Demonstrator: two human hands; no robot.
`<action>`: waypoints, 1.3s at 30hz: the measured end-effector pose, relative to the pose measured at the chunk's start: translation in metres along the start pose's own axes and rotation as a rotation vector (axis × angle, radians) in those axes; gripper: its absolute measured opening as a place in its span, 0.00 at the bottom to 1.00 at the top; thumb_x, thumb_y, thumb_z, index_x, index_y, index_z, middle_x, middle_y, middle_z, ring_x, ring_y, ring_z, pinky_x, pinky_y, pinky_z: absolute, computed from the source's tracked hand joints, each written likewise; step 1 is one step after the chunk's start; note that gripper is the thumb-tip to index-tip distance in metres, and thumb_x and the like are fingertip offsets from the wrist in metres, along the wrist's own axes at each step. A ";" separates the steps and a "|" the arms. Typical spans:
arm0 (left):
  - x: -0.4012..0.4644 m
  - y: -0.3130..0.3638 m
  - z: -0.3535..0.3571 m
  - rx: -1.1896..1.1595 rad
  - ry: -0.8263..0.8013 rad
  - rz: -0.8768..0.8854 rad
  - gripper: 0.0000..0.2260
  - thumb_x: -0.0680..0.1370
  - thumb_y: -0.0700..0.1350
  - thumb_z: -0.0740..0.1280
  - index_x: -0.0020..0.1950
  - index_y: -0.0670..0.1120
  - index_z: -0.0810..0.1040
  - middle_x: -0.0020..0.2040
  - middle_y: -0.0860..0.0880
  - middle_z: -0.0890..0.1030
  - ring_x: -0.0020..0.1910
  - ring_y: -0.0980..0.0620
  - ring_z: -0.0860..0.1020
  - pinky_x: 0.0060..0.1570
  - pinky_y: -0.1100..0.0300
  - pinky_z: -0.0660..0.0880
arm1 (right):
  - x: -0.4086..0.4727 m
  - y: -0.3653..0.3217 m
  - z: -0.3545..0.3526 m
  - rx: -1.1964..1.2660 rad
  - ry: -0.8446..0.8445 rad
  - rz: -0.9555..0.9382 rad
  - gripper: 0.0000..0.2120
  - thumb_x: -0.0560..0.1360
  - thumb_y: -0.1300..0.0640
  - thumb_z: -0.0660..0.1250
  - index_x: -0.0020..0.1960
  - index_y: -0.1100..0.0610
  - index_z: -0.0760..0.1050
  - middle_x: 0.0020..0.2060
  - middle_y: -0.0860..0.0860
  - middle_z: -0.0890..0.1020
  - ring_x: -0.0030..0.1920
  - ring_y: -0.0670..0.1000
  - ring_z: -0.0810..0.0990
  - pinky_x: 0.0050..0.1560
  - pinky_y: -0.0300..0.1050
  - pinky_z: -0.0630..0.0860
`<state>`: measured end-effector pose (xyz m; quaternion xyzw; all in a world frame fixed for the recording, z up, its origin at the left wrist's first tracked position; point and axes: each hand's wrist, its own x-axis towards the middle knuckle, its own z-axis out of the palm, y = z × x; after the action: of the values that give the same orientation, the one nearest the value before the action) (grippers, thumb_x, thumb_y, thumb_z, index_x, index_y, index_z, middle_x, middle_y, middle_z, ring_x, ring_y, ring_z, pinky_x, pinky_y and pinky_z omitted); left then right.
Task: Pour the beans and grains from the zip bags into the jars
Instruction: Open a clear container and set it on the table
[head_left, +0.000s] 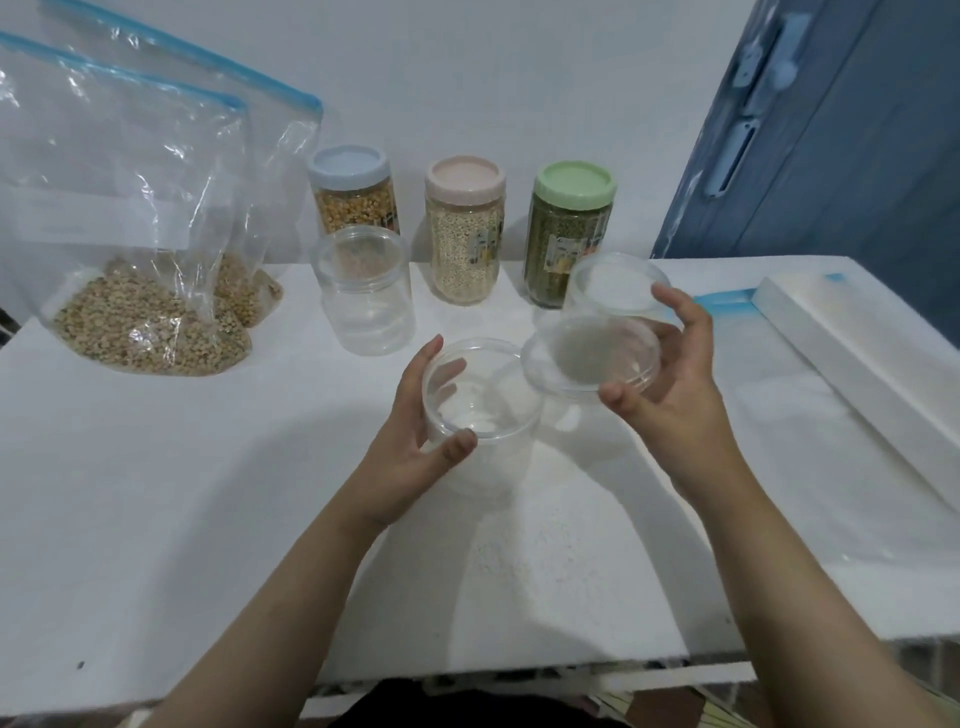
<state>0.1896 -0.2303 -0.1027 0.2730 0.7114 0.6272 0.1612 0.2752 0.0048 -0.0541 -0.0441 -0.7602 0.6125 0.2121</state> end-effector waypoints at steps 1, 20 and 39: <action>-0.002 0.000 0.007 0.003 0.026 0.016 0.44 0.66 0.72 0.71 0.77 0.66 0.53 0.75 0.60 0.67 0.74 0.57 0.66 0.74 0.50 0.64 | -0.006 0.004 -0.008 0.000 0.011 -0.003 0.48 0.57 0.28 0.76 0.71 0.37 0.58 0.65 0.52 0.73 0.65 0.43 0.75 0.67 0.45 0.73; -0.011 0.005 0.027 0.063 0.205 0.106 0.39 0.71 0.73 0.64 0.77 0.65 0.51 0.79 0.61 0.58 0.78 0.61 0.56 0.78 0.43 0.56 | -0.048 0.048 -0.015 -0.382 0.139 -0.044 0.29 0.77 0.38 0.63 0.75 0.44 0.64 0.67 0.43 0.73 0.67 0.43 0.72 0.66 0.51 0.73; 0.007 0.073 -0.158 0.042 0.699 0.397 0.19 0.82 0.47 0.60 0.73 0.55 0.65 0.73 0.56 0.68 0.74 0.60 0.64 0.75 0.51 0.62 | 0.068 -0.101 0.235 0.060 0.251 -0.363 0.07 0.83 0.57 0.60 0.60 0.55 0.73 0.54 0.52 0.79 0.54 0.46 0.78 0.54 0.40 0.74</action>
<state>0.1072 -0.3486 -0.0047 0.1785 0.6694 0.6866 -0.2206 0.1446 -0.2125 0.0222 0.0242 -0.7046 0.5765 0.4130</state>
